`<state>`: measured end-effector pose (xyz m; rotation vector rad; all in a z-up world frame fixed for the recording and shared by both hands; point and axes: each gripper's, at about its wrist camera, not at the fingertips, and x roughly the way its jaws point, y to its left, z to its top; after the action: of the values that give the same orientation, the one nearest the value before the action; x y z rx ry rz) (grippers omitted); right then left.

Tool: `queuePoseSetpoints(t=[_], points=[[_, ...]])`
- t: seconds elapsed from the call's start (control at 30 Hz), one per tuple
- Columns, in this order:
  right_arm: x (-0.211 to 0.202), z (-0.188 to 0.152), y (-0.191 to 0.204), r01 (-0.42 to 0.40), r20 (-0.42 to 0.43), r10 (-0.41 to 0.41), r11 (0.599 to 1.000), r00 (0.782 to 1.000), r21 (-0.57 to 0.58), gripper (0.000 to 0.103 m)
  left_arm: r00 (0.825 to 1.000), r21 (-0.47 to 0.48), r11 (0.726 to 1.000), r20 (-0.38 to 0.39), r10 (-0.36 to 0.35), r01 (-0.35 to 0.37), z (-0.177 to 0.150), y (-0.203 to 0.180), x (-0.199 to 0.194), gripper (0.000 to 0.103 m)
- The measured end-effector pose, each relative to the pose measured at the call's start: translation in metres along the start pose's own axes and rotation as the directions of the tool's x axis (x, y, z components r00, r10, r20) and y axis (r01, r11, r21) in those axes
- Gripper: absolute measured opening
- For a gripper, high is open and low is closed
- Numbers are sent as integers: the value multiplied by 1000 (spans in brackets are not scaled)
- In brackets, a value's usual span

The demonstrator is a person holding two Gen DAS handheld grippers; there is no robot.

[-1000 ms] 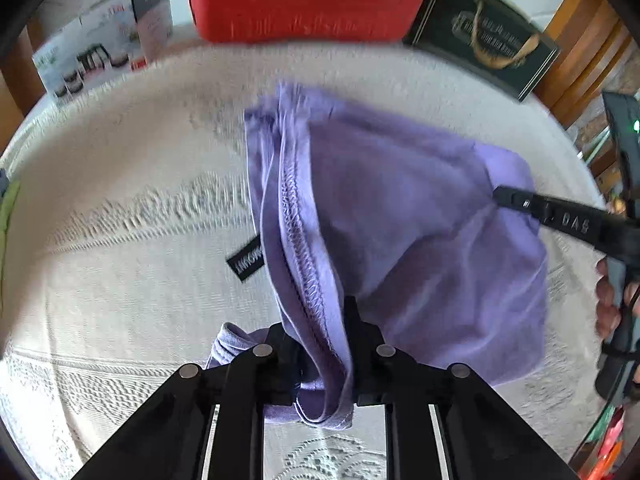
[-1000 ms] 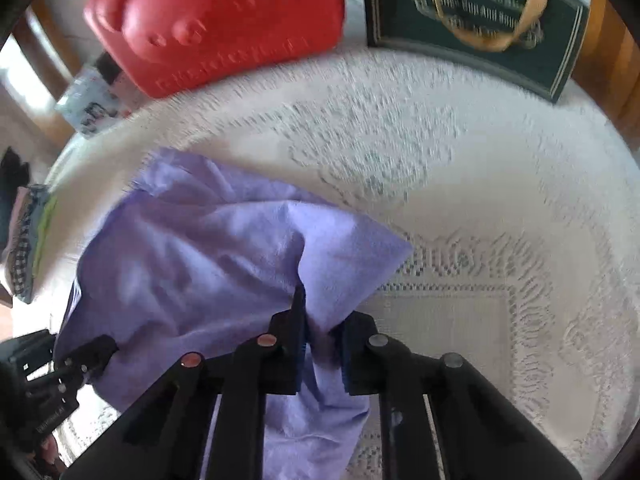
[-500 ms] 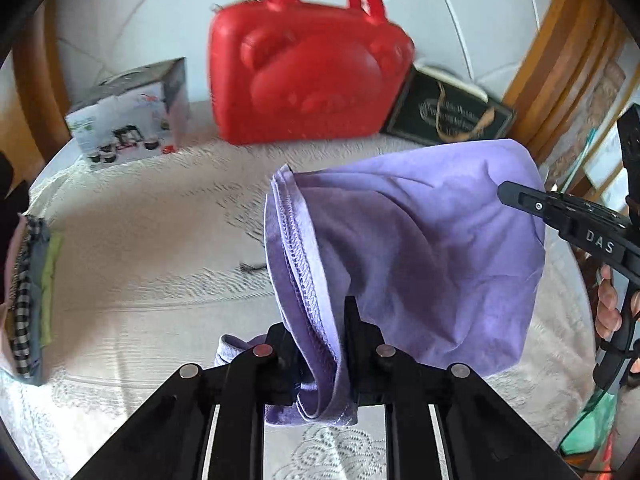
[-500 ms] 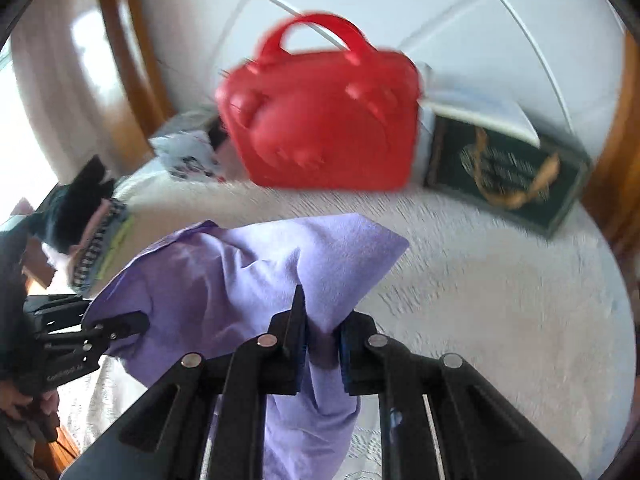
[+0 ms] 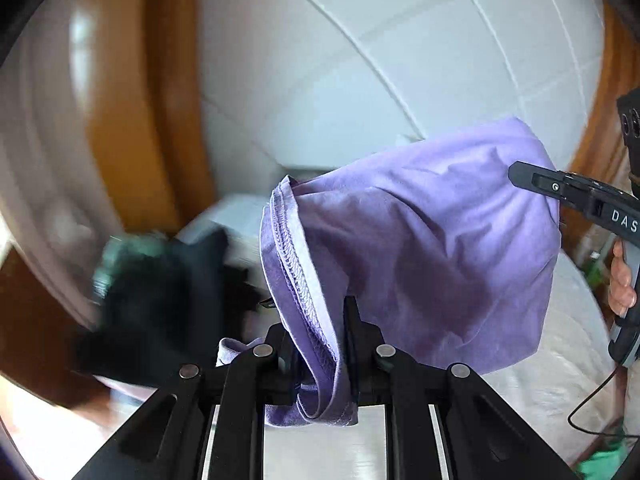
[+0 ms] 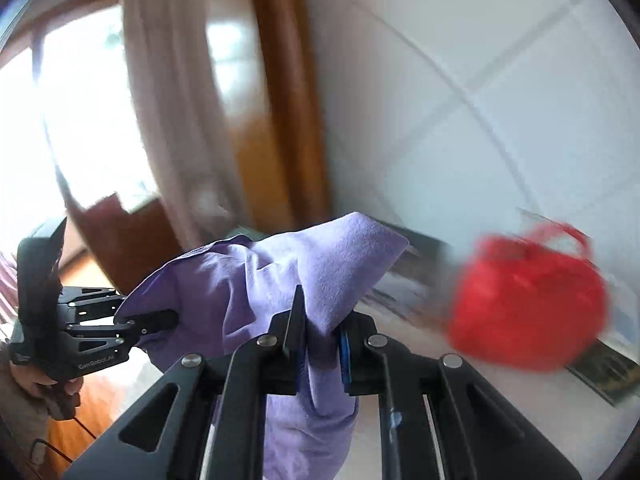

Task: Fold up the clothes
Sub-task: 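Lift the folded shirt with both tools and place it on the clothes stack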

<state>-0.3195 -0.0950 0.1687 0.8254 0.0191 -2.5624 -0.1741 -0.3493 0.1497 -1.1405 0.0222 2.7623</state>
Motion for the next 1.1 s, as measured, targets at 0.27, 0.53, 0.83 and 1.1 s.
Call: queuePoseSetpoints(t=[0.27,0.53,0.83,1.1], points=[[138,68,86,-188,-34,195,972,980,141,13,992,-65,992,-64,106,-110,43,189,-15,18],[302,-8,88,-22,-355,100,976,929,217,51,924,-46,980,-346,164,-191,-26,269,132,83],[285,-40,93,73,-337,-15,984,941,162,103,964,-33,998,-262,47,-57,-43,231,118,94],[233,-65,117,125,-291,-88,986,953,111,103,948,-4,993,-296,115,-122,-57,174,90,94]])
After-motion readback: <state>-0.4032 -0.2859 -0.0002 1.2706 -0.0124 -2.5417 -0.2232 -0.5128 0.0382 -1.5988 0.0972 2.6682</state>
